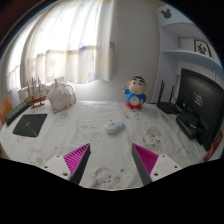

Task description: Arrange mouse

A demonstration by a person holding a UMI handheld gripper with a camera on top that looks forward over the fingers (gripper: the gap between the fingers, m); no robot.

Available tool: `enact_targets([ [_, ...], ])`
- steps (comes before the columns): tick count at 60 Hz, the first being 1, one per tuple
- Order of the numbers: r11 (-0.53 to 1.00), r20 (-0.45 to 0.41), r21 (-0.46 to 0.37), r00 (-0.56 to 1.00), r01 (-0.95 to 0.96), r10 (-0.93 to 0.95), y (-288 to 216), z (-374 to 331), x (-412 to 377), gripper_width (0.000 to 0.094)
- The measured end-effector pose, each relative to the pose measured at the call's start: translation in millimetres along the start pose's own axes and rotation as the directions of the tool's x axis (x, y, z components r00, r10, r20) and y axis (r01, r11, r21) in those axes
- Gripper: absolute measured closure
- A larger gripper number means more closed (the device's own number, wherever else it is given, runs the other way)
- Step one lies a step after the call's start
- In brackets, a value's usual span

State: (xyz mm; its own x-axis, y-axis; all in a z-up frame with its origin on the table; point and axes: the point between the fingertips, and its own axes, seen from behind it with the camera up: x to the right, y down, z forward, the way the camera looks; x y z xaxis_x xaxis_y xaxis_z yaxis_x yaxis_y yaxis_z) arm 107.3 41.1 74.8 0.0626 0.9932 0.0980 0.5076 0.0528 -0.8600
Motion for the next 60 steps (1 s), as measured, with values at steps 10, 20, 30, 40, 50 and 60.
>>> enact_targets([
  [10,1.000,0.013,-0.001,1.000,0.000,0.000,-8,50,-11,0.0083],
  [20,1.000,-0.002,-0.010,1.000,-0.014,0.014,-10,99,-9,0.0083],
  [30,0.999,-0.007,-0.034,0.999,-0.033,0.033,-6,136,-8,0.0083],
  [40,0.997,0.002,-0.046,0.999,-0.054,0.055,-7,163,-7,0.0083],
  [50,0.997,-0.002,-0.052,0.998,-0.063,0.063,-14,189,-4,0.0083],
  [60,0.997,0.002,-0.056,0.998,-0.057,0.057,-22,211,-3,0.0080],
])
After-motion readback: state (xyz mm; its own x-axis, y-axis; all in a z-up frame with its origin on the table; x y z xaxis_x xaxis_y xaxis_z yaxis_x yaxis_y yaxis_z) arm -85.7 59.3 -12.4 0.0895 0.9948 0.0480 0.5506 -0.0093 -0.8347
